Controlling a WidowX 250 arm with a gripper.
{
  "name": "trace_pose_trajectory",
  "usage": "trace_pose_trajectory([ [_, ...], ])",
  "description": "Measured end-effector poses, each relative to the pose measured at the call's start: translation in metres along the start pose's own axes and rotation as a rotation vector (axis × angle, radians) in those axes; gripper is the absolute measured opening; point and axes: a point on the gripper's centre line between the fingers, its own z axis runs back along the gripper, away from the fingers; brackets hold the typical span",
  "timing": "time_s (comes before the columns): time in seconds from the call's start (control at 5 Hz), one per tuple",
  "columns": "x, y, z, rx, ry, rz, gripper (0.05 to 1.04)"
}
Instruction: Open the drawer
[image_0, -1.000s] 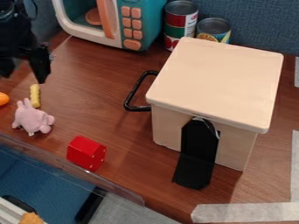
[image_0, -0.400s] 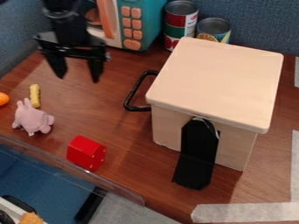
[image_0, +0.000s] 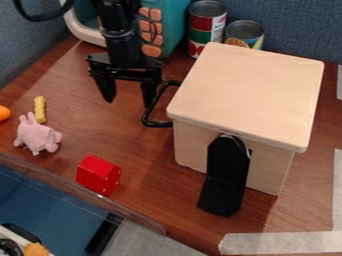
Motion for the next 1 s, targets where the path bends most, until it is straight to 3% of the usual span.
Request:
trace_pose_trajectory([
  [0.4, 0.004, -0.019, -0.006, -0.057, -0.004, 0.006, 1.001],
  [0.8, 0.005, -0.018, -0.035, 0.001, 0.019, 0.001, 0.949],
  [1.0, 0.007, -0.017, -0.043, 0.008, 0.032, 0.016, 0.66],
])
